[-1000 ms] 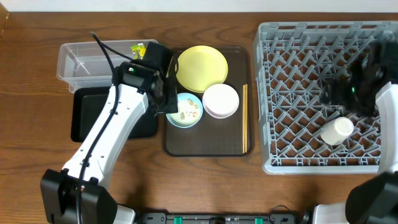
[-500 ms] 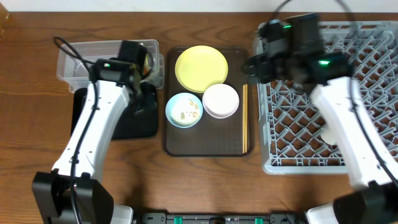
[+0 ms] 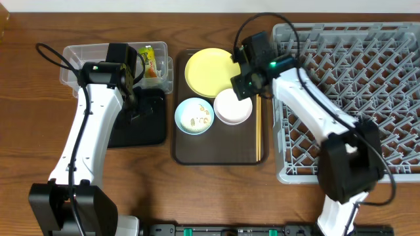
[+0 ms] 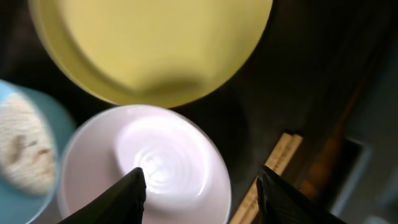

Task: Sort waste into correct bins and load items into the dishwasher rack
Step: 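Move the right gripper to the pink bowl and grasp its rim, then lift the pink bowl and carry it to the rack's far side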

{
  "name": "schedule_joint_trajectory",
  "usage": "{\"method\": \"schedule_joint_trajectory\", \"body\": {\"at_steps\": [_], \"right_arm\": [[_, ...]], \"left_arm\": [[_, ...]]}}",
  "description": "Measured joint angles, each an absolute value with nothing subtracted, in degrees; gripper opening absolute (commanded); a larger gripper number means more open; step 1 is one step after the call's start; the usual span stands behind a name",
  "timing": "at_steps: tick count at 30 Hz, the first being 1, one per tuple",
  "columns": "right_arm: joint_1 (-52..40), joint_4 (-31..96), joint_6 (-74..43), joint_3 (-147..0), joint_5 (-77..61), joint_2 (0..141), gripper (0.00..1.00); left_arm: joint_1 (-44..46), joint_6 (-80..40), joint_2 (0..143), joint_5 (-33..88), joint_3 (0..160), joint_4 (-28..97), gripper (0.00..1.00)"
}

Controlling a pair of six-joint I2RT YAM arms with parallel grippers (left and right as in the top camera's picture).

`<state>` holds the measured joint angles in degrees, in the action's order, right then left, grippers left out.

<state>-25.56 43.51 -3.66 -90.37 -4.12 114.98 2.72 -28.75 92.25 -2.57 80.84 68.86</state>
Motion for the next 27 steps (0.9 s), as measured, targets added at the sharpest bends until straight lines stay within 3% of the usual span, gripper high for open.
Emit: {"method": "schedule_joint_trajectory", "body": {"at_steps": [15, 27], "right_arm": [[-25.56, 45.28, -6.72, -90.35, 0.30, 121.16, 0.01], [-25.56, 45.45, -7.03, -91.13, 1.43, 120.66, 0.01]], "left_arm": [[2.72, -28.75, 92.25, -2.59, 80.84, 69.14, 0.57], [2.72, -28.75, 92.25, -2.57, 80.84, 69.19, 0.57]]}}
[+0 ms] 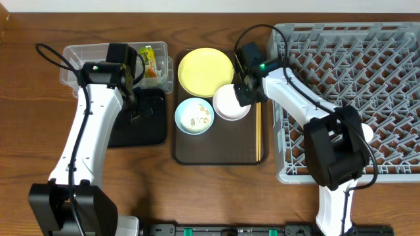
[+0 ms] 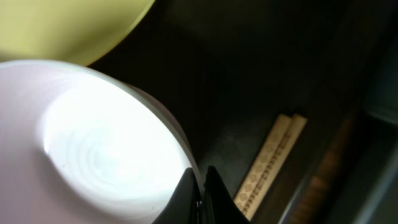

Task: Sort waste into correct bins and load items into the dishwasher rack
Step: 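Lift the pink bowl and carry it to the rack's far side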

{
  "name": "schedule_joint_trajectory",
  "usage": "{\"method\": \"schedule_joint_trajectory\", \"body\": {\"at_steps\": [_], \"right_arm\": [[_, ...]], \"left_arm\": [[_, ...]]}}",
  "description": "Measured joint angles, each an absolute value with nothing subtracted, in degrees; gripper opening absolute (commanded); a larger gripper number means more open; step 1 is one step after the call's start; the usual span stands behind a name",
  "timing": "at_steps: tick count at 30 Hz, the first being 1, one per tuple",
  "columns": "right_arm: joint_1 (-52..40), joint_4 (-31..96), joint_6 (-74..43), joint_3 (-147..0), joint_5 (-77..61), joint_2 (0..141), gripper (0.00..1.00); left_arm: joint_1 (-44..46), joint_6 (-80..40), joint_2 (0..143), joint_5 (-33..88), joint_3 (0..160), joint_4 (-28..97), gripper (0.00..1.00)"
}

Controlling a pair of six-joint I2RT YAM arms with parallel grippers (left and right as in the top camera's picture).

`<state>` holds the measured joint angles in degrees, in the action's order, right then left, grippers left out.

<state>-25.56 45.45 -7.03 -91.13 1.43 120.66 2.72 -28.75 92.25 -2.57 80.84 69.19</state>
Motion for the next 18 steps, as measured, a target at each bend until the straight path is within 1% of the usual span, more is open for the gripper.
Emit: {"method": "schedule_joint_trajectory", "body": {"at_steps": [6, 11, 13, 18], "right_arm": [[-25.12, 43.62, -7.03, -92.18, 6.76, 114.39, 0.01], [-22.96, 35.79, -5.89, -93.36, 14.48, 104.75, 0.01], [-21.61, 31.24, -3.14, -93.97, 17.69, 101.16, 0.01], [-19.29, 23.66, 4.67, -94.80, 25.65, 98.50, 0.01]], "left_arm": [[2.72, -28.75, 92.25, -2.57, 80.84, 69.21, 0.57], [2.72, -28.75, 92.25, -2.57, 80.84, 69.21, 0.57], [2.72, -28.75, 92.25, -2.57, 80.84, 69.23, 0.57], [2.72, -28.75, 92.25, -2.57, 80.84, 69.23, 0.57]]}}
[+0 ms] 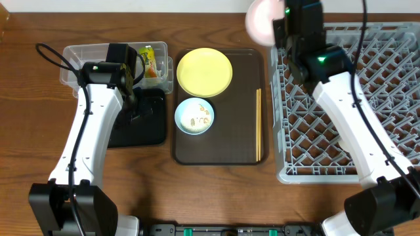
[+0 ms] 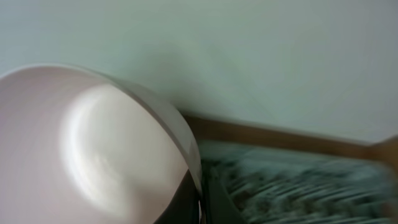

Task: Sort waste into correct bins and load items into the dishwasher rack
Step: 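Lift the pink bowl and carry it to the rack's far side, then lower the pink bowl into the rack and release it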

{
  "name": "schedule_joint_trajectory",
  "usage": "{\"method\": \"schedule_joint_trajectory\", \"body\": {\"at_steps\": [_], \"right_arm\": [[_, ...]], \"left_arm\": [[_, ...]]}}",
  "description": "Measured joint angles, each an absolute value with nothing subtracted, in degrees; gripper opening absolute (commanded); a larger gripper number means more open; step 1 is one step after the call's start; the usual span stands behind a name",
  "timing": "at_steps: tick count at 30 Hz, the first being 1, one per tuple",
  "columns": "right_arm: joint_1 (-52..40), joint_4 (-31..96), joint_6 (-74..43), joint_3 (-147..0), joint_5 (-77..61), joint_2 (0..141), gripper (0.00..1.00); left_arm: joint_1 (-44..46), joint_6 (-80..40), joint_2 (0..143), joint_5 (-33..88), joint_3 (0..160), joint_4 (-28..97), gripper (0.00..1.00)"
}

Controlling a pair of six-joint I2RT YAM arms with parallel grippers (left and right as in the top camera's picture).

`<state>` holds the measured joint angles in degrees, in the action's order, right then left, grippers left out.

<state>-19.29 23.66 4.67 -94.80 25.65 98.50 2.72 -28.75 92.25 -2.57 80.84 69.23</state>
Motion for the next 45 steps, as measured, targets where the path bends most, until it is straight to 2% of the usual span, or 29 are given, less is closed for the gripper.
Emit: {"method": "schedule_joint_trajectory", "body": {"at_steps": [5, 13, 21, 27, 32, 45], "right_arm": [[-17.26, 15.20, 14.28, -94.72, 36.99, 99.94, 0.01], [-13.76, -5.67, 38.89, -94.78, 54.94, 107.94, 0.01], [-10.07, -9.61, 50.35, -94.76, 63.13, 117.95, 0.01], [-7.92, -9.56, 50.74, -94.74, 67.75, 121.56, 0.01], [-7.70, -2.68, 47.42, -94.74, 69.47, 122.56, 0.01], [-9.47, 21.85, 23.31, -94.80, 73.47, 122.54, 0.01]], "left_arm": [[2.72, -28.75, 92.25, -2.59, 80.84, 69.19, 0.57], [2.72, -28.75, 92.23, -2.57, 80.84, 69.23, 0.57], [2.72, -28.75, 92.18, -2.57, 80.84, 69.38, 0.57], [2.72, -28.75, 92.14, -2.57, 80.84, 69.69, 0.57], [2.72, -28.75, 92.14, -2.57, 80.84, 69.84, 0.57], [2.72, -28.75, 92.14, -2.59, 80.84, 69.91, 0.57]]}}
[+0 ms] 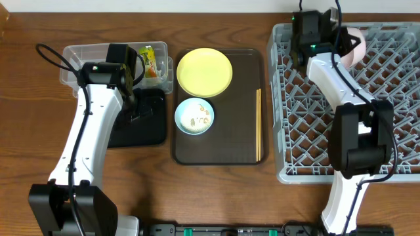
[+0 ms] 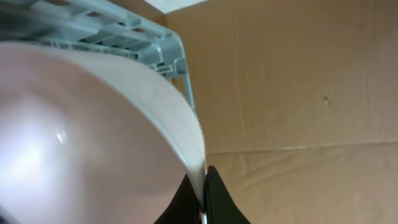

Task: Sort waste into correct bins and load items into the dishwasher rack
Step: 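Lower the pink bowl into the rack and release it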

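My right gripper (image 1: 342, 40) is shut on the rim of a pinkish-white bowl (image 1: 355, 44), held on edge over the back row of the grey dishwasher rack (image 1: 367, 118). In the right wrist view the bowl (image 2: 81, 143) fills the left side, its rim pinched in my right gripper (image 2: 203, 186), and a rack corner (image 2: 143, 37) shows above it. A yellow plate (image 1: 205, 72), a blue bowl with food scraps (image 1: 194, 116) and chopsticks (image 1: 258, 124) lie on the brown tray (image 1: 223, 147). My left gripper (image 1: 133, 98) hangs over the black bin (image 1: 141, 128); its fingers are hidden.
A clear plastic container (image 1: 85, 56) stands at the back left, with a yellow packet (image 1: 151, 62) in its right part. Brown cardboard (image 2: 298, 93) lies beyond the rack's back edge. The rack takes up the whole right side of the table.
My right gripper has moved to the right with the white bowl, from above the rack's back left corner to over its back row. The bowl is now turned on edge. The left arm has not moved.
My right gripper stood open over the white bowl on the tray. Then it was shut on the bowl's rim, still on the tray. Later the bowl was off the tray near the rack's back left corner, and now it is over the rack's back row.
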{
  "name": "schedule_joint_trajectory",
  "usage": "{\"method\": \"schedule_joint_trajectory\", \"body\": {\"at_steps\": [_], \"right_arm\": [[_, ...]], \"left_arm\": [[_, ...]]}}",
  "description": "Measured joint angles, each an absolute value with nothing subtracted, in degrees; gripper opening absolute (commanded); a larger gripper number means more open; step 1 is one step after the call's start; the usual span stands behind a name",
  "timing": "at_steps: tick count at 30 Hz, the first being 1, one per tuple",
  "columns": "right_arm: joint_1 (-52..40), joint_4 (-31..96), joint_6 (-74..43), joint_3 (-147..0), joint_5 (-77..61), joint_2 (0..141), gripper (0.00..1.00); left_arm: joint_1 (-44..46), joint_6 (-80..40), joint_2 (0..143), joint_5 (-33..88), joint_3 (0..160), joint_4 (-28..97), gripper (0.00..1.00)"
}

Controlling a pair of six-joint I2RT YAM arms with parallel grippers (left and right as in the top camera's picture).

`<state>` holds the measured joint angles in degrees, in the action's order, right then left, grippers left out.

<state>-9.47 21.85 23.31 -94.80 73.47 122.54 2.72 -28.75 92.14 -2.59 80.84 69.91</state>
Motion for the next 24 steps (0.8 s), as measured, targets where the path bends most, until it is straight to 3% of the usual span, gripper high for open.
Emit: {"method": "schedule_joint_trajectory", "body": {"at_steps": [3, 7, 13, 19, 24], "right_arm": [[-11.20, 24.84, 19.25, -94.80, 74.17, 122.52, 0.02], [-13.91, 26.87, 15.59, -94.52, 71.96, 122.54, 0.37], [-17.87, 27.94, 11.88, -94.26, 68.10, 122.69, 0.64], [-19.09, 33.45, 5.85, -94.17, 60.01, 122.23, 0.76], [-18.39, 35.35, 1.28, -93.78, 44.77, 117.19, 0.83]], "left_arm": [[2.72, -28.75, 92.14, -2.57, 80.84, 69.89, 0.57], [2.72, -28.75, 92.14, -2.57, 80.84, 69.91, 0.57], [2.72, -28.75, 92.14, -2.57, 80.84, 69.89, 0.57], [2.72, -28.75, 92.14, -2.57, 80.84, 69.95, 0.57], [2.72, -28.73, 92.14, -2.57, 80.84, 70.06, 0.59]]}}
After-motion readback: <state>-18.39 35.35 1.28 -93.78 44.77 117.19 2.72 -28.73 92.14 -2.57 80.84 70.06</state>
